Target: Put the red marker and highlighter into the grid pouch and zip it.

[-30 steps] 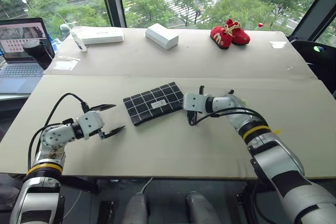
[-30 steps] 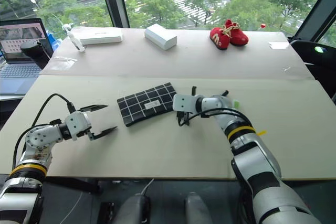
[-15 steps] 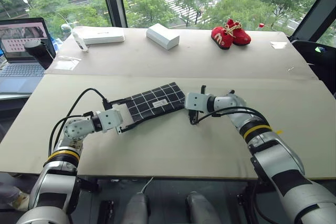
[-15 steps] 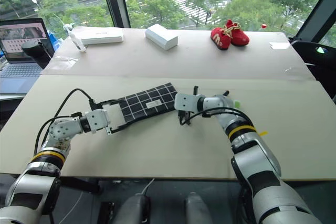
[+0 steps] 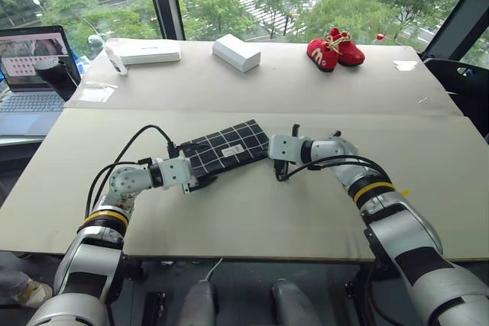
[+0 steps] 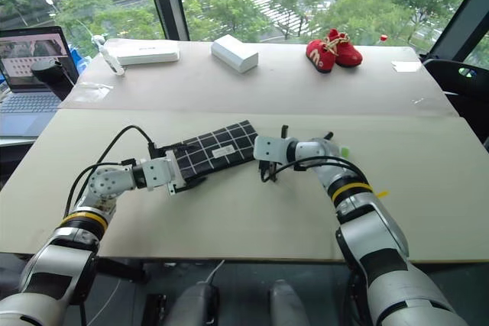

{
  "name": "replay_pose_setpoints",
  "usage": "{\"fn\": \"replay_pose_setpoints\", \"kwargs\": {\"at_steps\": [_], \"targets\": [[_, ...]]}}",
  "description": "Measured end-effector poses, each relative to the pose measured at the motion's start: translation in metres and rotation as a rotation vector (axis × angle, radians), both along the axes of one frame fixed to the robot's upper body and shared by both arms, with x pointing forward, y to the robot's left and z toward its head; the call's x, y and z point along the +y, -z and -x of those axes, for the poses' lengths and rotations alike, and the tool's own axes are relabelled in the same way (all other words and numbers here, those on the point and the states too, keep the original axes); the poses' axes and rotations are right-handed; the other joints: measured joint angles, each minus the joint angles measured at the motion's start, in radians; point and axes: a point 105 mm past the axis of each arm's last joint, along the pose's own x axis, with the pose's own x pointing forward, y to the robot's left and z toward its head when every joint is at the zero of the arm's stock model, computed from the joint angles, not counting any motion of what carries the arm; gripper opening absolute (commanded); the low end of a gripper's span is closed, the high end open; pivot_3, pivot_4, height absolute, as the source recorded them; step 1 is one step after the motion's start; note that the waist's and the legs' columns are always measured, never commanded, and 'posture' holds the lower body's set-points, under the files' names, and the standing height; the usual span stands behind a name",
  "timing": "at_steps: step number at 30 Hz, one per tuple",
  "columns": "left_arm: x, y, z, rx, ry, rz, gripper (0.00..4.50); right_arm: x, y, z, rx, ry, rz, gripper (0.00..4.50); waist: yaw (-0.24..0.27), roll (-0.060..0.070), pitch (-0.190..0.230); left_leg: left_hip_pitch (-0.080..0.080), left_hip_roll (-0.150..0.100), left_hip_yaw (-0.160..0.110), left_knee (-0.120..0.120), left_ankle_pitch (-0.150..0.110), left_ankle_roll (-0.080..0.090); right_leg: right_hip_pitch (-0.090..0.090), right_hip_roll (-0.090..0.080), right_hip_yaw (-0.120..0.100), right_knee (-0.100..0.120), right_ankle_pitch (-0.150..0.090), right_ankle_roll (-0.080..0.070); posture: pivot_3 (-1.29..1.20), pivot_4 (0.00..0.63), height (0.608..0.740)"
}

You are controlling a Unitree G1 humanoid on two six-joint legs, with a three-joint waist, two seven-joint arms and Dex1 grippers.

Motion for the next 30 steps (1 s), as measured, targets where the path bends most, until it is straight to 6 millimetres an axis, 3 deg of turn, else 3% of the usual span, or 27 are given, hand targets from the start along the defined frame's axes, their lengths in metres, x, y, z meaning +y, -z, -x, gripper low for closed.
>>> {"fn": "replay_pose_setpoints", "kwargs": {"at_steps": [9,14,15,22,30], "targets": [[-0.001,0.000,0.001,-0.004,-0.001,-0.006,4.50,-0.001,-0.001,-0.002,0.003,0.009,0.000,0.04,-0.001,0.000,0.000,0.000,0.000,0.000,0.000,0.000,0.000,0.000,0.000,0.000,0.000,0.000,0.000,0.00,0.150,0.729],[-0.003,0.004,0.003,0.006,0.010,-0.023,3.13,-0.001,-0.001,-0.002,0.001,0.012,-0.003,0.00,-0.001,0.000,0.000,0.000,0.000,0.000,0.000,0.000,0.000,0.000,0.000,0.000,0.000,0.000,0.000,0.00,0.150,0.729],[-0.005,0.005,0.003,0.011,0.018,-0.029,2.57,-0.001,-0.001,-0.002,0.000,0.013,-0.004,0.00,0.000,0.000,0.000,0.000,0.000,0.000,0.000,0.000,0.000,0.000,0.000,0.000,0.000,0.000,0.000,0.00,0.150,0.729],[-0.013,0.001,0.003,0.000,0.048,-0.028,0.06,-0.001,-0.001,-0.003,-0.003,0.015,-0.006,0.00,-0.002,0.000,0.000,0.000,0.000,0.000,0.000,0.000,0.000,0.000,0.000,0.000,0.000,0.000,0.000,0.00,0.150,0.729],[-0.015,-0.003,0.001,0.009,0.035,-0.001,0.02,-0.003,-0.002,-0.003,-0.003,0.024,-0.012,0.00,-0.002,0.000,0.000,0.000,0.000,0.000,0.000,0.000,0.000,0.000,0.000,0.000,0.000,0.000,0.000,0.00,0.150,0.729]]}}
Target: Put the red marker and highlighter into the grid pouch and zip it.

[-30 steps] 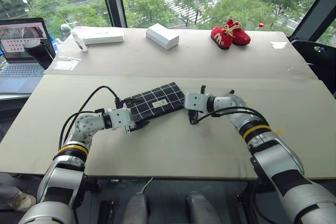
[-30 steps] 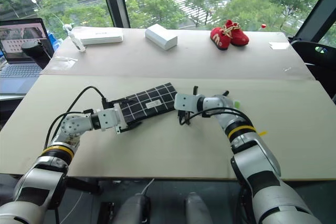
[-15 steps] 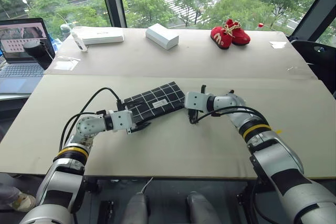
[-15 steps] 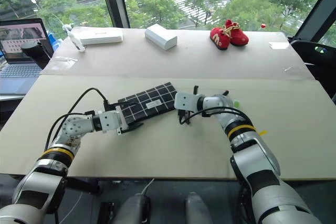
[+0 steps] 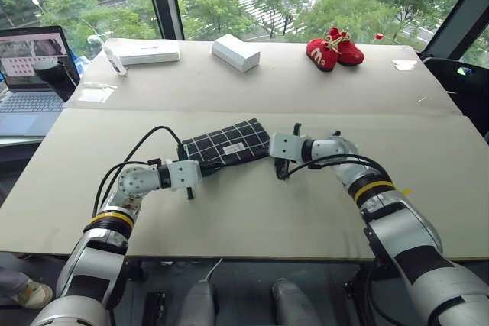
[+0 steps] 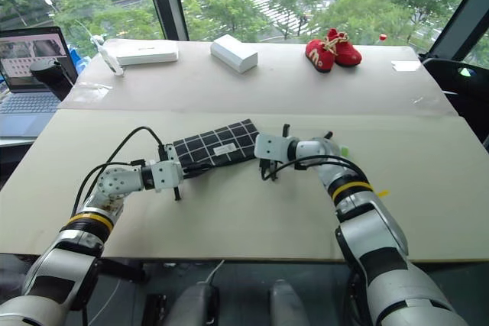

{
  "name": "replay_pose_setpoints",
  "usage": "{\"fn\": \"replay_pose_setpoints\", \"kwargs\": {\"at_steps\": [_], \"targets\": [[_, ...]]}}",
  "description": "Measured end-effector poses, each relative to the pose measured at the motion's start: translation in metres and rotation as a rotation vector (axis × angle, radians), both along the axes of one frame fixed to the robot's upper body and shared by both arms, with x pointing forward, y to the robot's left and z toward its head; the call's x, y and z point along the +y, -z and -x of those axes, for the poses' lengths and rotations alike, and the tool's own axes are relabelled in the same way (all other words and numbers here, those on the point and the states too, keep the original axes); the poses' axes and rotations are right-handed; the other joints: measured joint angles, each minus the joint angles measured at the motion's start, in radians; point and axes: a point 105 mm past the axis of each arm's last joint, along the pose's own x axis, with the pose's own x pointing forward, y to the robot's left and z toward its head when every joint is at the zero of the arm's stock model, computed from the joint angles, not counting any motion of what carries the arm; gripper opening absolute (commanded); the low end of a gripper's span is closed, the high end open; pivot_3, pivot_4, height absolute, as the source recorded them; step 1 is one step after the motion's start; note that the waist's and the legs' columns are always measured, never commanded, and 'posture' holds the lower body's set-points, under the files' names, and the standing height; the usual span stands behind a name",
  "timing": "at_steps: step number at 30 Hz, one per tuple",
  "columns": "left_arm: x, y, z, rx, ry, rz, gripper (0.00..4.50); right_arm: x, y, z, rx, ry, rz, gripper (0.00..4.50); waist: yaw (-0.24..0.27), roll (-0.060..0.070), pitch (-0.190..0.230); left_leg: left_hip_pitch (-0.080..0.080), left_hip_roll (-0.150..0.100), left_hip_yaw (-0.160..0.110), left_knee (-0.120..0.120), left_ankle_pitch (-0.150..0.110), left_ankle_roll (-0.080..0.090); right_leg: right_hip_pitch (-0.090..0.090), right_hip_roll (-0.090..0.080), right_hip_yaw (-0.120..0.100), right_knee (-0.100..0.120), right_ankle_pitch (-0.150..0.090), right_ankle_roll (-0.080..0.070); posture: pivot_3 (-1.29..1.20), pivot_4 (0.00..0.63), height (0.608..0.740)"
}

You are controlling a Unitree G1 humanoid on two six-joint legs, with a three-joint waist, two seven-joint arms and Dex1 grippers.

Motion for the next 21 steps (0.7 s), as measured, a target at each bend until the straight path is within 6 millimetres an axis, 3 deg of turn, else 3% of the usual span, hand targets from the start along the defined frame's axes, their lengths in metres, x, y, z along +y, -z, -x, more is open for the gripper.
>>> {"fn": "replay_pose_setpoints", "kwargs": {"at_steps": [3,8,13,17,21], "targets": [[-0.003,-0.001,0.000,0.005,-0.005,0.019,0.02,-0.004,-0.001,-0.002,0.020,0.024,-0.037,0.00,0.000,0.000,0.000,-0.001,0.000,0.000,0.000,0.000,0.000,0.000,0.000,0.000,0.000,0.000,0.000,0.00,0.150,0.729],[-0.011,-0.001,0.001,0.024,-0.006,0.060,0.00,-0.006,-0.016,-0.006,0.130,0.081,-0.259,1.39,-0.005,0.000,0.000,-0.001,0.000,-0.001,0.000,0.000,0.000,-0.001,0.000,0.000,0.000,0.000,0.000,0.00,0.150,0.729],[-0.015,-0.003,0.004,0.036,-0.010,0.098,0.00,-0.004,-0.048,-0.004,0.254,0.060,-0.505,3.21,-0.006,0.001,0.001,-0.003,0.000,-0.002,0.000,0.000,0.000,-0.002,0.000,-0.001,0.001,0.000,0.000,0.00,0.150,0.729],[-0.017,-0.002,0.009,0.060,-0.021,0.123,0.00,-0.023,-0.081,0.003,0.281,0.054,-0.615,3.21,-0.001,0.001,0.001,-0.004,0.000,-0.004,0.000,0.000,0.000,-0.002,0.000,-0.003,0.000,0.000,0.000,0.00,0.150,0.729],[-0.009,-0.005,0.010,0.098,-0.087,0.190,0.00,-0.067,-0.080,0.018,0.282,0.167,-0.615,3.21,0.008,0.001,0.001,-0.008,0.000,-0.006,0.001,0.000,0.000,-0.004,0.000,-0.003,-0.001,0.000,0.000,0.00,0.150,0.729]]}}
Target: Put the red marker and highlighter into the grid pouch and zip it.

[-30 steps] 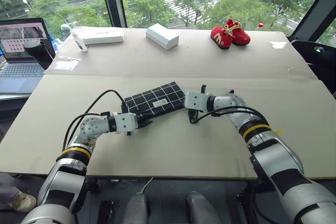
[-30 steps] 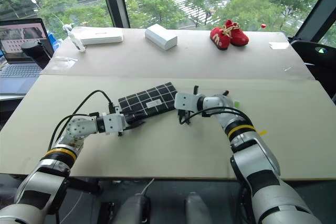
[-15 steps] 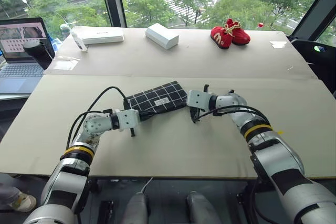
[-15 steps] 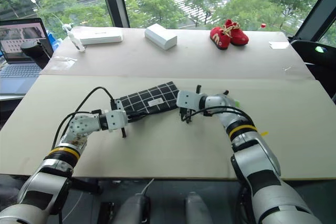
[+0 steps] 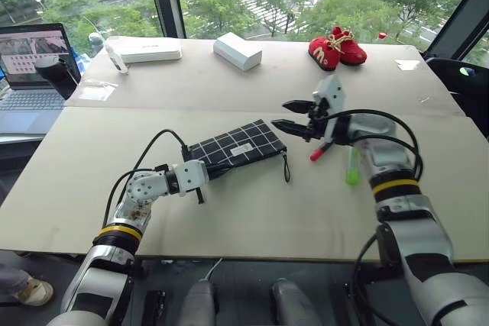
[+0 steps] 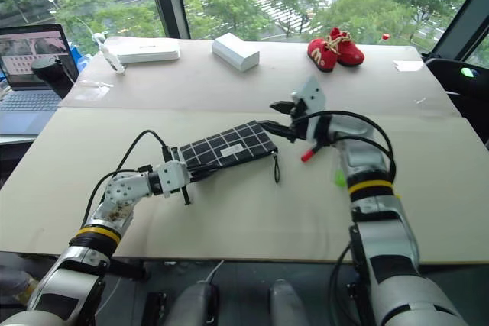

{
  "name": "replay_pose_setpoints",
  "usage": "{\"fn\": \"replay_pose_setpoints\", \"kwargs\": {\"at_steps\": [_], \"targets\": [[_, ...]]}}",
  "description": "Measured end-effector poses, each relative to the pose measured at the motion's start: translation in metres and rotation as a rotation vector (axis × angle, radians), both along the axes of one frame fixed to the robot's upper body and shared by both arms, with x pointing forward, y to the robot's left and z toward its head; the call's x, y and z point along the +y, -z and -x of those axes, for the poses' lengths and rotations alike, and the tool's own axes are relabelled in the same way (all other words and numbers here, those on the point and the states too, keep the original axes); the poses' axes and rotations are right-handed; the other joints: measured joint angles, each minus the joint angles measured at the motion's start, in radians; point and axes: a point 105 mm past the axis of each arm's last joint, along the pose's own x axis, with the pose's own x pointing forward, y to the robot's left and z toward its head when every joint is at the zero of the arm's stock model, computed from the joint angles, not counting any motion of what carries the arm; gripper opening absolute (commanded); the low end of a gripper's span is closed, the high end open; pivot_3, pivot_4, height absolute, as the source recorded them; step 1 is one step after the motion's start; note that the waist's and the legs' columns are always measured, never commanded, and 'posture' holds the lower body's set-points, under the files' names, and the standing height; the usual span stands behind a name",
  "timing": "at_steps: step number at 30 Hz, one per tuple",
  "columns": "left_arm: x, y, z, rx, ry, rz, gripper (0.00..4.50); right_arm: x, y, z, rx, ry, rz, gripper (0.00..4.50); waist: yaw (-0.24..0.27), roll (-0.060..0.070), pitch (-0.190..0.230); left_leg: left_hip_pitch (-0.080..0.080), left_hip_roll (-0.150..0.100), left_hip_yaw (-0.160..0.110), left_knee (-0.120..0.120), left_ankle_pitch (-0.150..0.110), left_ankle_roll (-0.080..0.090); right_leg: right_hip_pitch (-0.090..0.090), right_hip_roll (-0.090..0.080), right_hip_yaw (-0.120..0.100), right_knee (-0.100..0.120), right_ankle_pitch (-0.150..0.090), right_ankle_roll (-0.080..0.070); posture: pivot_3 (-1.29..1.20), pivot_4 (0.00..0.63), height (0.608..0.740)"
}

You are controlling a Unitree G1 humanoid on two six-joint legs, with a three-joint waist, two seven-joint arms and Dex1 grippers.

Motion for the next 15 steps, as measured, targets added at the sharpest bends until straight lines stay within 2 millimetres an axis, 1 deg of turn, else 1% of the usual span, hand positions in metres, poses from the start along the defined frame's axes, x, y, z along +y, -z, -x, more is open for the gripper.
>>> {"fn": "replay_pose_setpoints", "kwargs": {"at_steps": [2,5,7,9,11,13,15], "targets": [[0.004,-0.004,-0.002,0.009,-0.028,0.025,0.00,-0.008,0.009,0.007,0.032,0.031,0.013,3.21,-0.003,0.000,0.000,0.000,0.000,0.000,0.000,0.000,0.000,0.000,0.000,0.000,0.000,0.000,0.000,0.00,0.150,0.729],[0.003,-0.015,-0.002,-0.004,-0.044,0.059,0.00,-0.012,0.033,0.018,0.095,0.099,0.029,3.21,-0.012,0.000,0.000,0.000,0.000,0.000,0.000,0.000,0.000,-0.001,0.001,0.000,0.000,0.000,0.000,0.00,0.150,0.729],[0.002,-0.017,-0.001,-0.001,-0.048,0.064,0.00,-0.008,0.051,0.023,0.154,0.147,0.010,3.21,-0.015,0.000,0.000,0.000,0.000,0.000,-0.001,0.000,0.000,-0.001,0.001,0.001,0.000,0.000,0.000,0.00,0.150,0.729],[0.002,-0.015,0.002,0.010,-0.048,0.064,0.00,0.002,0.065,0.024,0.201,0.181,-0.022,3.21,-0.017,0.000,0.000,0.000,0.000,0.000,-0.001,0.000,0.000,-0.002,0.001,0.001,0.000,0.000,0.000,0.00,0.150,0.729],[0.002,-0.014,0.002,0.015,-0.047,0.063,0.00,0.011,0.069,0.022,0.213,0.200,-0.037,3.21,-0.016,0.000,0.000,0.000,0.000,0.000,0.000,0.000,-0.001,-0.002,0.001,0.001,0.000,0.000,0.000,0.00,0.150,0.729],[0.002,-0.012,0.003,0.026,-0.051,0.063,0.00,0.021,0.063,0.017,0.188,0.212,-0.034,3.21,-0.013,0.000,0.000,-0.001,0.000,0.000,0.000,0.001,-0.001,-0.002,0.001,0.001,0.000,0.000,0.000,0.00,0.150,0.729],[0.001,-0.011,0.004,0.031,-0.051,0.063,0.00,0.024,0.055,0.011,0.160,0.225,-0.033,3.21,-0.009,0.000,0.000,-0.001,0.000,0.000,0.000,0.001,-0.001,-0.002,0.001,0.001,0.000,0.000,0.000,0.00,0.150,0.729]]}}
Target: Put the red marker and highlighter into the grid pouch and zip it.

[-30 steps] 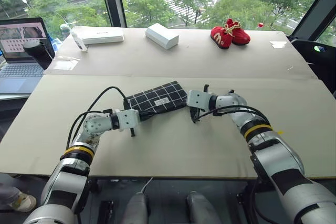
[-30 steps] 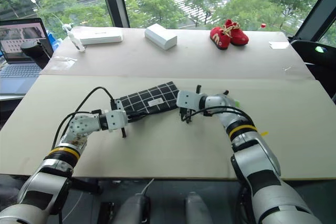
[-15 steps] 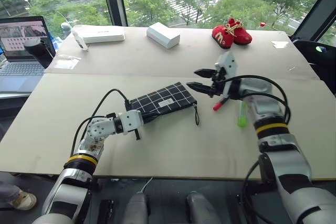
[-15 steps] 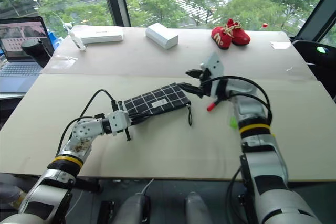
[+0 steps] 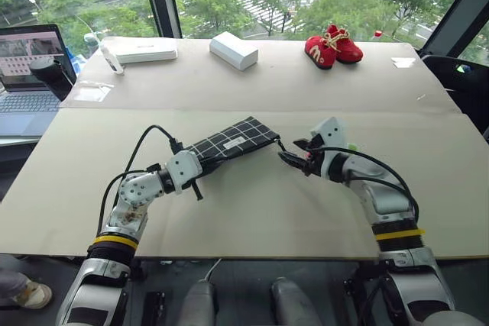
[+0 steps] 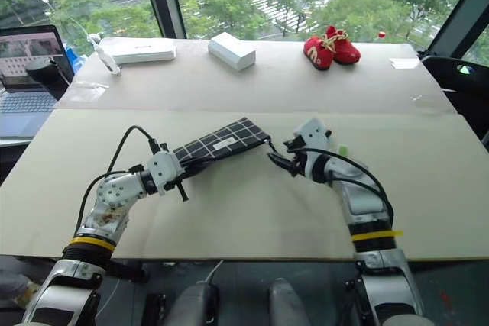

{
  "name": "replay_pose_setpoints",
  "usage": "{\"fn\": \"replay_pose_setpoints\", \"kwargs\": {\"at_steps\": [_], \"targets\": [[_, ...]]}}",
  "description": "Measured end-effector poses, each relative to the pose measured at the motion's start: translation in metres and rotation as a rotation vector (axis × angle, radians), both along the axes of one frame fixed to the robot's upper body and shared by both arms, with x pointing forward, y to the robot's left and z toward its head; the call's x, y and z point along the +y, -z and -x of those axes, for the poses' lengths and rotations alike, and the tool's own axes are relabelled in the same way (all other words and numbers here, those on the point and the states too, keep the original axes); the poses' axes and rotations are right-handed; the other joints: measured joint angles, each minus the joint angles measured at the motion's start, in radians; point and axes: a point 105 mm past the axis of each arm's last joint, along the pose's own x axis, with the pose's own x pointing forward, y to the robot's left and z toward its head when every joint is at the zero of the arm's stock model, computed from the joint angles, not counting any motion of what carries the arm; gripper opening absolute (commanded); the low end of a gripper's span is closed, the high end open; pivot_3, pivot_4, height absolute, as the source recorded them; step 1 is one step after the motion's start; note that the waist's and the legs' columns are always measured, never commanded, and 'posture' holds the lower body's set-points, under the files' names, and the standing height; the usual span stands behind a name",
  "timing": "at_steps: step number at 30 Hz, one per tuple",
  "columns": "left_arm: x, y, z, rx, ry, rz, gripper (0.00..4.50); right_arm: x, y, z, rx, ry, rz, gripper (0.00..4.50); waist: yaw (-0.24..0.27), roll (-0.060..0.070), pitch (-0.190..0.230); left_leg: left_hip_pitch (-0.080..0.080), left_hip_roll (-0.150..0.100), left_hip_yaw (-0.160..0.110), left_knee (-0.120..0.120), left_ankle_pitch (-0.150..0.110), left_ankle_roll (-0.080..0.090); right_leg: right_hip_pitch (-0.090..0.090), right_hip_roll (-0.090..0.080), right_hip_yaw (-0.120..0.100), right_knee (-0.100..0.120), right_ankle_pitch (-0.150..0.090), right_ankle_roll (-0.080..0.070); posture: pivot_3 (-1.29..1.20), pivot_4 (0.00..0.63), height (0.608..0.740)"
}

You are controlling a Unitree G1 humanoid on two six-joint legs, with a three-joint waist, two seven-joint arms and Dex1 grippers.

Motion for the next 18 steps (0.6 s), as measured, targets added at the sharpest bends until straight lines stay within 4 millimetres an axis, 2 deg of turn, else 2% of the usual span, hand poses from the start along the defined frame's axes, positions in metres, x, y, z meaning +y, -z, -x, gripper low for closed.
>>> {"fn": "replay_pose_setpoints", "kwargs": {"at_steps": [3,10,14,18], "targets": [[-0.001,-0.001,0.001,-0.003,0.002,0.000,0.00,-0.001,-0.003,-0.007,-0.017,0.018,0.023,3.21,0.004,0.000,0.000,0.000,0.000,0.000,0.000,0.000,0.000,0.001,0.000,0.000,-0.001,0.000,0.000,0.00,0.150,0.729],[-0.004,-0.001,0.001,-0.003,0.005,0.014,0.00,0.004,0.029,-0.010,0.049,-0.001,0.092,3.21,-0.002,0.000,0.000,0.000,0.000,0.000,0.000,0.000,0.000,0.000,0.000,0.000,0.000,0.000,0.000,0.00,0.150,0.729],[-0.005,0.000,0.001,-0.003,0.005,0.017,0.00,0.006,0.032,-0.014,0.048,-0.007,0.103,3.21,-0.003,0.000,0.000,0.000,0.000,0.000,0.000,0.000,0.000,0.000,0.000,0.000,0.000,0.000,0.000,0.00,0.150,0.729],[-0.005,-0.001,0.000,-0.003,0.001,0.019,0.00,0.009,0.031,-0.018,0.024,-0.018,0.109,2.17,-0.002,0.000,0.000,0.000,0.000,0.000,0.000,0.000,0.000,0.000,0.000,0.000,0.000,0.000,0.000,0.00,0.150,0.729]]}}
